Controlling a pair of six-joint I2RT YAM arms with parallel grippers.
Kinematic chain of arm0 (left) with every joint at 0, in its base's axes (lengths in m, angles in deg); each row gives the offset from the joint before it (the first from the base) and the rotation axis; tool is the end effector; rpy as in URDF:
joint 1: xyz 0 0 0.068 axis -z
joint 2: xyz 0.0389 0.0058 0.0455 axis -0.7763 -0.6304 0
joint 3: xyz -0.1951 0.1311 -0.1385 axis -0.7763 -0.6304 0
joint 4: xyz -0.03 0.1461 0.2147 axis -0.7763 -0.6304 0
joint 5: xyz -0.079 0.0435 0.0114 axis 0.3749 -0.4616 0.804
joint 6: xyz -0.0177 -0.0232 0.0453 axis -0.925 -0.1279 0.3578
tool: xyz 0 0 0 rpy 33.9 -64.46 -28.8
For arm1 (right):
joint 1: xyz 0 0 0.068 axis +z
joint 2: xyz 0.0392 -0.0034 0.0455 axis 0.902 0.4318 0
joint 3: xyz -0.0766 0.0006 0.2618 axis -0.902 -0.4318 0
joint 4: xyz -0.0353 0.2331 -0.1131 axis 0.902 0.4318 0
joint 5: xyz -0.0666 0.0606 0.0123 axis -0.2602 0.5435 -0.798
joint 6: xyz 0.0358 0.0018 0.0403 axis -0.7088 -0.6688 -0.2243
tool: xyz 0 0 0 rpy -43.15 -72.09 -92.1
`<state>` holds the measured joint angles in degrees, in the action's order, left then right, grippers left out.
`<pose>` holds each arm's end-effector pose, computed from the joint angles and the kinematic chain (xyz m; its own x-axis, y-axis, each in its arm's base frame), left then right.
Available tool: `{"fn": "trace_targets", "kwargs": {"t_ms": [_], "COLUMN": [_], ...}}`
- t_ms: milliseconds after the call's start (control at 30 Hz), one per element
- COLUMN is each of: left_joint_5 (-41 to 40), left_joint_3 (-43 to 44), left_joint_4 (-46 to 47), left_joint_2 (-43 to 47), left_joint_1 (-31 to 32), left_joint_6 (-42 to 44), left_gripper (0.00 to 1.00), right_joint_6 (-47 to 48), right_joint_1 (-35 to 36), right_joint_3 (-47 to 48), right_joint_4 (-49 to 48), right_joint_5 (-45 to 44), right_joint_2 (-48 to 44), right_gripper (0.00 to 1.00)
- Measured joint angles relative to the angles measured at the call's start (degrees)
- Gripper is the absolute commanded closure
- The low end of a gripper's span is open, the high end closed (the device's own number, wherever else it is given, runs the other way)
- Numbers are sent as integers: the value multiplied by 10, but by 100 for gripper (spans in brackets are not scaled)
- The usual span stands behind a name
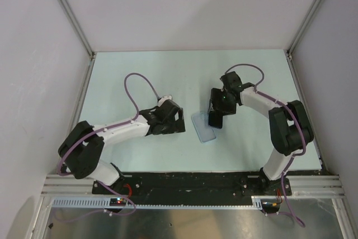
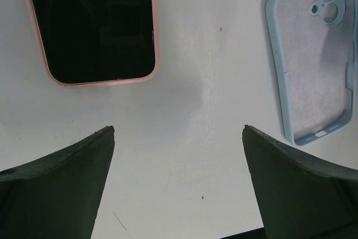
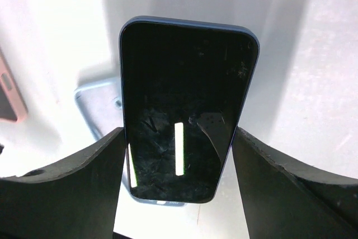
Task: Put the phone into the phone case
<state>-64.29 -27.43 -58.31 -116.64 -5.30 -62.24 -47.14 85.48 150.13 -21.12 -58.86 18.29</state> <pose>0.2053 -0.1999 0.1872 -0.8692 -0.1303 -0.4770 -0.0018 0.9655 -0.2606 0.3269 0.1320 0.1819 -0.9383 0.0786 -0.3369 -0.0332 0.9489 0.3138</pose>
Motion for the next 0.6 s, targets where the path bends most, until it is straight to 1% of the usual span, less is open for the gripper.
{"fn": "trace_targets", "kwargs": {"t_ms": [233, 600], "left_joint_5": [0, -1], "left_joint_3": [0, -24], "left_joint_4": [6, 7], "left_joint_2": [0, 28], "left_joint_1": [0, -6], "left_joint_6": [0, -3], "left_gripper": [0, 1], "right_joint_6": [38, 88], "right_joint_1": [64, 156], "right_joint_3": [0, 0], "right_joint_4": [0, 0], "right_joint_5": [-9, -80], "right_joint_2": [-38, -38], "right_gripper": [48, 46]}}
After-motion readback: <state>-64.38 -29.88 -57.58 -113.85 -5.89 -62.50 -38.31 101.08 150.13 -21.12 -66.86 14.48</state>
